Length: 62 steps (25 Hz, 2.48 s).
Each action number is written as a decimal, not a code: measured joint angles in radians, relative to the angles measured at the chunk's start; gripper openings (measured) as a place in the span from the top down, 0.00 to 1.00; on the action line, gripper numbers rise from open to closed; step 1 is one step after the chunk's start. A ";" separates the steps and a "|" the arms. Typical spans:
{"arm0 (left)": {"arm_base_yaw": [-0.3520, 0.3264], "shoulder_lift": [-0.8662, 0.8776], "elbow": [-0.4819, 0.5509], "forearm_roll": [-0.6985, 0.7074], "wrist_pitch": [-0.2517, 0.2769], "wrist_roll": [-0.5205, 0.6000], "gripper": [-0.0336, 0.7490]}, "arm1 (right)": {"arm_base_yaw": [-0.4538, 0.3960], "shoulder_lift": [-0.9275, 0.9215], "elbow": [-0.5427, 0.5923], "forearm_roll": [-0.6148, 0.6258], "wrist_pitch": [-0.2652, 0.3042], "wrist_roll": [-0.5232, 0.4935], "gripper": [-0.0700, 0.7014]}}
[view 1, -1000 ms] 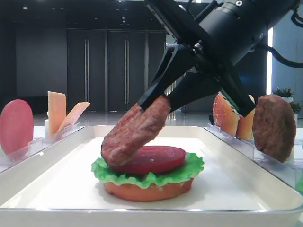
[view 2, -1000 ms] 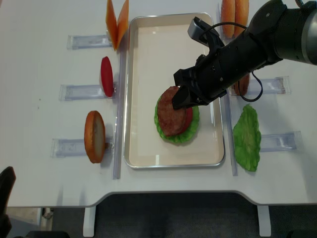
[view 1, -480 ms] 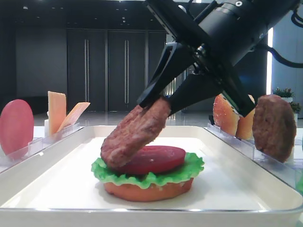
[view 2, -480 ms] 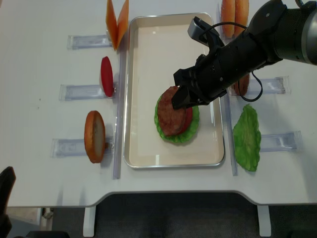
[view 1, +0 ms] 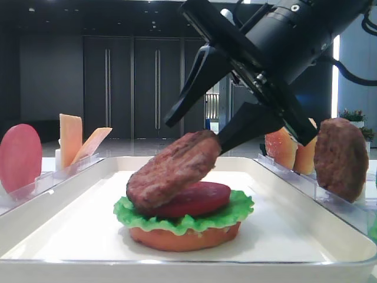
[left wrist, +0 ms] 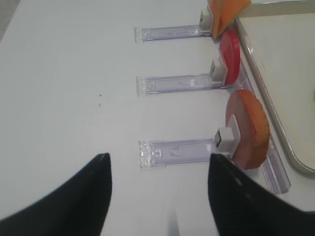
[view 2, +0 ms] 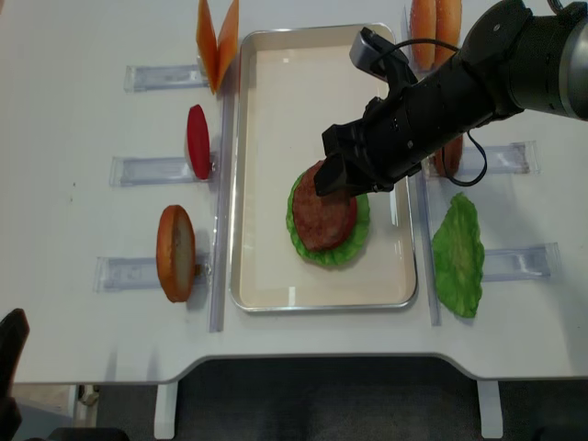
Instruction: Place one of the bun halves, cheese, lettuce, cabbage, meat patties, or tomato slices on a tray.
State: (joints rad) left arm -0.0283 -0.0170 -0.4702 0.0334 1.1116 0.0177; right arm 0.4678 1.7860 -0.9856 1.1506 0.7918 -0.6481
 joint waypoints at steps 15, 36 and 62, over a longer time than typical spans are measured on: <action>0.000 0.000 0.000 0.000 0.000 0.000 0.36 | 0.000 0.000 -0.007 -0.098 -0.029 0.108 0.36; 0.000 0.000 0.000 -0.003 0.000 0.001 0.36 | 0.000 -0.049 -0.075 -0.315 -0.001 0.293 0.36; 0.000 0.000 0.000 -0.007 0.000 0.001 0.36 | -0.085 -0.189 -0.475 -1.134 0.423 0.745 0.36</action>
State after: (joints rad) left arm -0.0283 -0.0170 -0.4702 0.0267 1.1116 0.0186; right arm 0.3827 1.5974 -1.4606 0.0168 1.2143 0.0966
